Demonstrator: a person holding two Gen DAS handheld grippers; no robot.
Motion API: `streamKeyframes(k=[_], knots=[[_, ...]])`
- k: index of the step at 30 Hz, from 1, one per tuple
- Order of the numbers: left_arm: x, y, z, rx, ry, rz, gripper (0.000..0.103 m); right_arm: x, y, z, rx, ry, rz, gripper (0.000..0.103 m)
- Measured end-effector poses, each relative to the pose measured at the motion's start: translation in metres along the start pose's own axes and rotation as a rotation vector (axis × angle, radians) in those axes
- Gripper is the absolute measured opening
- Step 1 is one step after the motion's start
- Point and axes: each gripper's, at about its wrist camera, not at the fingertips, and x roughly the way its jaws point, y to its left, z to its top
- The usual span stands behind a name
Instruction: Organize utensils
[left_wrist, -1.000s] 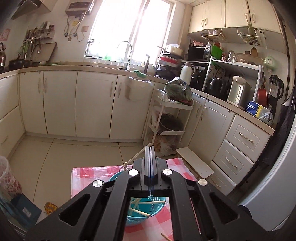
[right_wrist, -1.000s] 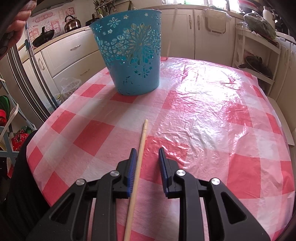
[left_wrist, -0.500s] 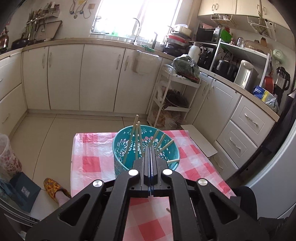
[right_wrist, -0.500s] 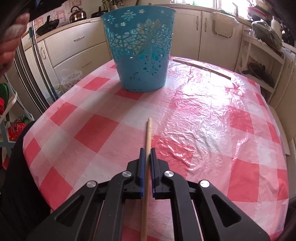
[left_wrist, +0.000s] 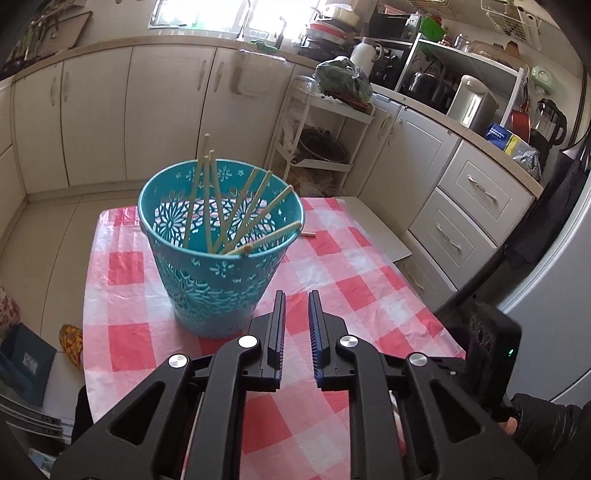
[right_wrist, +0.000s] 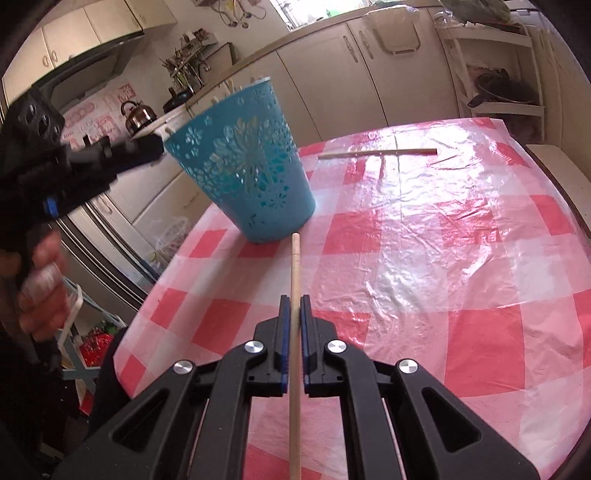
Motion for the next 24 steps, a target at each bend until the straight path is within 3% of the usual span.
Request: streamKeyframes(k=[5,10,17,21,24], knots=[[-0.002,0.016,-0.022,-0.060,0.014,0.007,0.022,-0.032,0.010,0.037,0.030,-0.128,0.092,0.006],[-0.001,0.035,-0.053,-0.139,0.039,0.022,0.033,-0.051,0.045,0.102,-0.008,-0.296,0.187,0.006],[0.004,0.046,-0.085,-0.205,0.060,0.024,0.043,-0.024,0.105,0.199,-0.081,-0.539,0.236,0.006],[0.003,0.055,-0.091,-0.236,0.052,0.018,0.046,0.017,0.114,0.217,-0.089,-0.568,0.184,0.006],[0.003,0.064,-0.094,-0.261,0.046,0.022,0.048,0.049,0.111,0.213,-0.101,-0.500,0.135,0.006]])
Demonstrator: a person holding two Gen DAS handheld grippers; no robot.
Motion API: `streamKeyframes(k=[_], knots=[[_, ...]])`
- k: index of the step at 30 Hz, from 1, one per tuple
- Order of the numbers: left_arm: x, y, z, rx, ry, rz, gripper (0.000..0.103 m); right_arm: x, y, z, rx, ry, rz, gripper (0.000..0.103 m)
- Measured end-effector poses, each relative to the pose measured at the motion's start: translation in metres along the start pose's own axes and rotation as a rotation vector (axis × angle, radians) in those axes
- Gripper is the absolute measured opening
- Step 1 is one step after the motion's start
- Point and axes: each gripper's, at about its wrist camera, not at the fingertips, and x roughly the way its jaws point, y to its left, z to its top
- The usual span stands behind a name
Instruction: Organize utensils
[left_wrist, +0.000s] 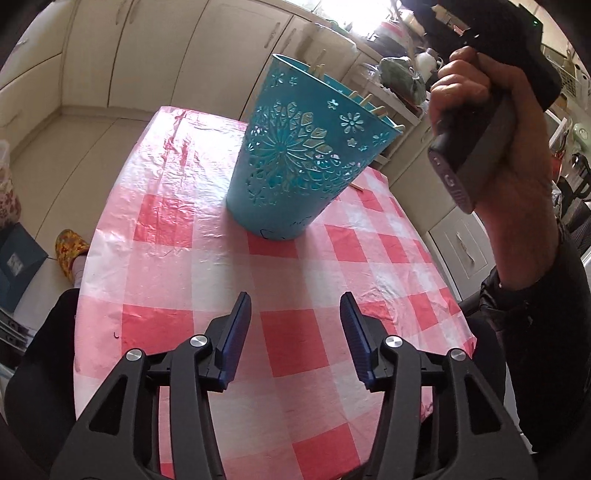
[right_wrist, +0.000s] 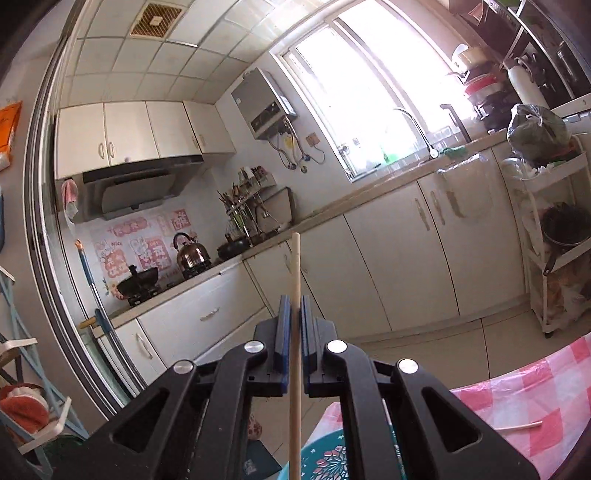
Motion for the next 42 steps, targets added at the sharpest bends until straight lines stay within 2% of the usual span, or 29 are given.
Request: streamKeyframes(k=[4,6,7,9,11,13,16,18,20,24,29,30,31,33,35,39,42], knots=[[-0.001,0.010,-0.001,-0.027,-0.013,0.003,0.051,0.010,-0.001,-0.023,-0.043,0.118,-0.022,0.010],[0.000,0.013,-0.002,-0.035,-0.011,0.006,0.052,0.003,-0.002,-0.028,-0.053,0.161,-0.008,0.028],[0.000,0.014,-0.002,-0.038,-0.010,0.007,0.052,-0.004,-0.002,-0.029,-0.064,0.161,-0.002,0.031],[-0.001,0.013,-0.003,-0.038,-0.010,0.009,0.053,-0.027,-0.010,-0.024,-0.096,0.133,-0.010,0.031],[-0.003,0.013,-0.003,-0.037,-0.015,0.012,0.057,-0.045,-0.033,-0.018,-0.103,0.108,-0.079,0.034],[-0.004,0.015,-0.004,-0.045,-0.015,0.014,0.058,-0.052,-0.067,-0.013,-0.104,0.139,-0.177,0.036],[-0.001,0.016,-0.006,-0.058,-0.001,0.010,0.059,-0.030,-0.122,-0.027,-0.198,0.350,-0.313,0.040],[0.002,0.013,-0.007,-0.055,0.011,0.013,0.059,-0.010,-0.147,-0.049,-0.312,0.492,-0.351,0.040],[0.006,0.008,-0.008,-0.049,0.026,0.017,0.060,0.006,-0.158,-0.067,-0.416,0.588,-0.340,0.040],[0.012,0.001,-0.009,-0.036,0.048,0.025,0.061,0.034,-0.168,-0.092,-0.525,0.714,-0.279,0.040],[0.016,0.000,-0.008,-0.038,0.065,0.043,0.063,0.049,-0.187,-0.116,-0.513,0.841,-0.249,0.041],[0.015,0.002,-0.008,-0.043,0.065,0.045,0.063,0.047,-0.188,-0.116,-0.511,0.830,-0.241,0.041],[0.015,0.003,-0.007,-0.049,0.066,0.046,0.064,0.044,-0.190,-0.115,-0.504,0.831,-0.239,0.040],[0.017,0.005,-0.006,-0.066,0.069,0.042,0.064,0.040,-0.192,-0.114,-0.490,0.839,-0.247,0.032],[0.018,0.005,-0.006,-0.075,0.073,0.035,0.064,0.034,-0.191,-0.114,-0.473,0.873,-0.272,0.006],[0.016,-0.007,-0.005,-0.053,0.067,0.021,0.067,0.008,-0.171,-0.127,-0.491,0.927,-0.294,0.002],[0.011,-0.014,-0.005,-0.034,0.062,0.009,0.070,-0.017,-0.148,-0.131,-0.560,0.898,-0.272,0.002]])
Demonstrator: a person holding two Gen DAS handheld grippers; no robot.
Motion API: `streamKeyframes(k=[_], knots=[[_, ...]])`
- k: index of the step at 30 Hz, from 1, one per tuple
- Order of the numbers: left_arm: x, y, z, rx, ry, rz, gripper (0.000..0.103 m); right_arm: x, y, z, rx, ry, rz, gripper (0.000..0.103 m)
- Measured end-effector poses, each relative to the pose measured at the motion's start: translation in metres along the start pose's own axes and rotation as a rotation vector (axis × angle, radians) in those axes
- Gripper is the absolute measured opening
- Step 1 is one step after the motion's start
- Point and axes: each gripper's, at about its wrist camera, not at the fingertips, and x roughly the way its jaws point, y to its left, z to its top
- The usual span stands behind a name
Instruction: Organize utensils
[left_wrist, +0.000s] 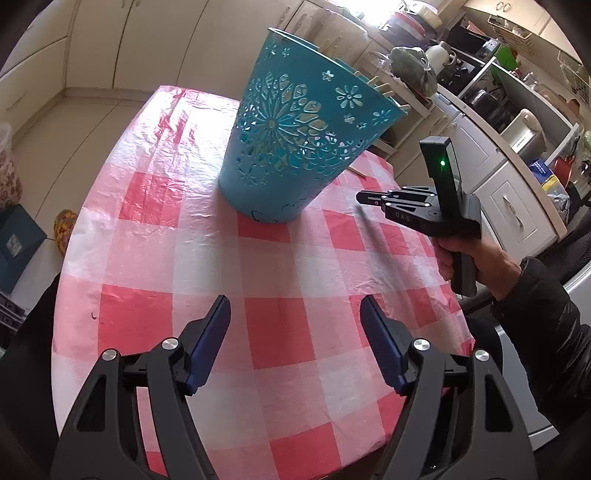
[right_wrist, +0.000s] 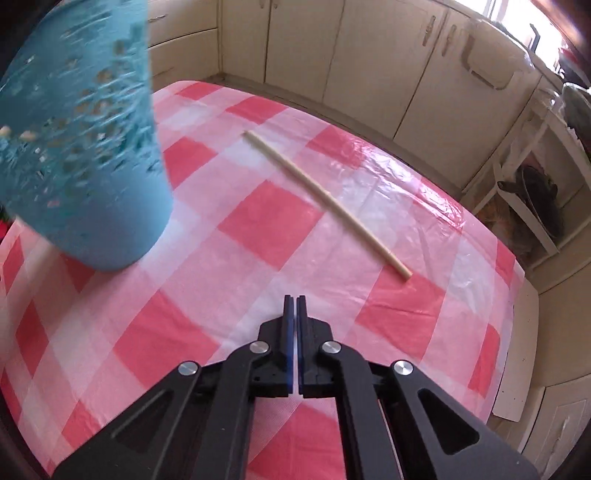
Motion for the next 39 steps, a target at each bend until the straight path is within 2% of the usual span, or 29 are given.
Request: streamKeyframes(k=[2,3,4,5,6,9,13,15,16,17,20,25,31,35,37,39], knots=[[-0.001,-0.003,-0.002,0.006,0.007,-0.010,0.071,-0.012,-0.003,0.002,0.003,-0.078,-0.002,0.002],[0.000,-0.003,-0.002,0.007,0.012,-0.012,0.071,-0.015,-0.011,0.007,0.018,-0.100,-0.010,0.006],[0.001,-0.005,-0.003,0.008,0.018,-0.013,0.071,-0.014,-0.021,0.013,0.043,-0.111,-0.022,0.034],[0.002,-0.005,-0.004,0.009,0.022,-0.015,0.071,-0.012,-0.031,0.019,0.058,-0.128,-0.026,0.049],[0.003,-0.005,-0.005,0.009,0.025,-0.016,0.071,-0.008,-0.039,0.026,0.059,-0.134,-0.012,0.055],[0.006,0.001,-0.005,-0.016,0.028,-0.015,0.072,0.019,-0.056,0.044,0.025,-0.073,0.006,0.055],[0.010,0.014,-0.004,-0.056,0.038,-0.011,0.072,0.051,-0.059,0.054,-0.063,0.010,0.023,0.042],[0.012,0.018,-0.002,-0.073,0.042,-0.011,0.072,0.051,-0.060,0.053,-0.049,0.019,0.055,0.033],[0.012,0.019,-0.001,-0.078,0.041,-0.013,0.072,0.050,-0.059,0.052,-0.048,0.034,0.069,0.019],[0.012,0.020,0.000,-0.081,0.038,-0.018,0.072,0.048,-0.055,0.050,-0.058,0.048,0.060,0.012],[0.010,0.016,0.002,-0.076,0.030,-0.028,0.072,0.041,-0.046,0.039,-0.030,0.106,0.070,0.006],[0.005,-0.001,0.002,-0.031,0.037,-0.037,0.074,0.003,-0.002,-0.005,0.091,0.162,0.190,0.006],[0.024,-0.019,-0.005,0.019,0.136,-0.012,0.076,-0.038,0.066,-0.075,0.355,0.179,0.389,0.006],[0.042,-0.026,-0.004,0.021,0.166,0.033,0.076,-0.054,0.106,-0.106,0.505,0.115,0.485,0.006],[0.049,-0.029,0.001,0.033,0.169,0.064,0.076,-0.058,0.126,-0.113,0.509,0.085,0.488,0.006],[0.056,-0.035,0.005,0.087,0.161,0.136,0.076,-0.058,0.128,-0.117,0.558,0.046,0.506,0.012]])
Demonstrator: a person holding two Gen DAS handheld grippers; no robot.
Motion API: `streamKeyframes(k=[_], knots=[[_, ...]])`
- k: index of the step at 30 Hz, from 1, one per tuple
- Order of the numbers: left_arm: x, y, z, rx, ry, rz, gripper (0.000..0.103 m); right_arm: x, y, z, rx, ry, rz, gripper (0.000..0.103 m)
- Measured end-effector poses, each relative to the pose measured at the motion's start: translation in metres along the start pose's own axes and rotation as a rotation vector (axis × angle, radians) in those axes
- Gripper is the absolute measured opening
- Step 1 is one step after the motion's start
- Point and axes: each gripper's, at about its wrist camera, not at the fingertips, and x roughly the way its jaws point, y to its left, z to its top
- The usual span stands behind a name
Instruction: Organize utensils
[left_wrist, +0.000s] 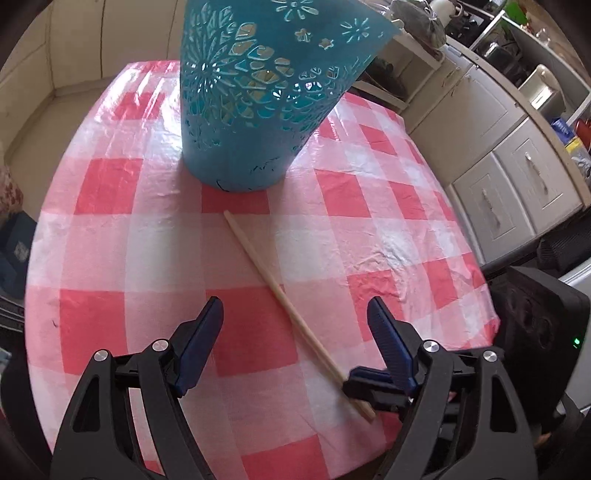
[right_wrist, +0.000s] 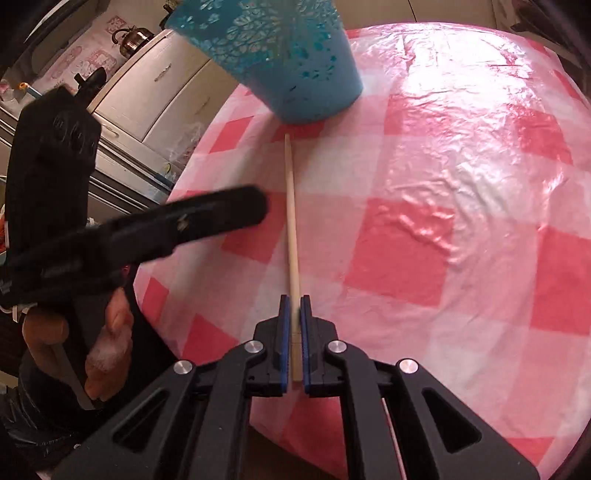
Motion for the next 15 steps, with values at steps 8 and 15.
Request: streamKeyframes(k=[8,15], knots=[[0.008,-0.001,0.002,0.047,0.023,0.102,0.073,-0.020,-0.002,-0.008,-0.023,-0.075,0.048,0.043],[-0.028,-0.033,-0.020,0.587,-0.062,0.163,0.073,-0.051,-0.024,-0.016,-0.049,-0.173,-0.021,0.050]])
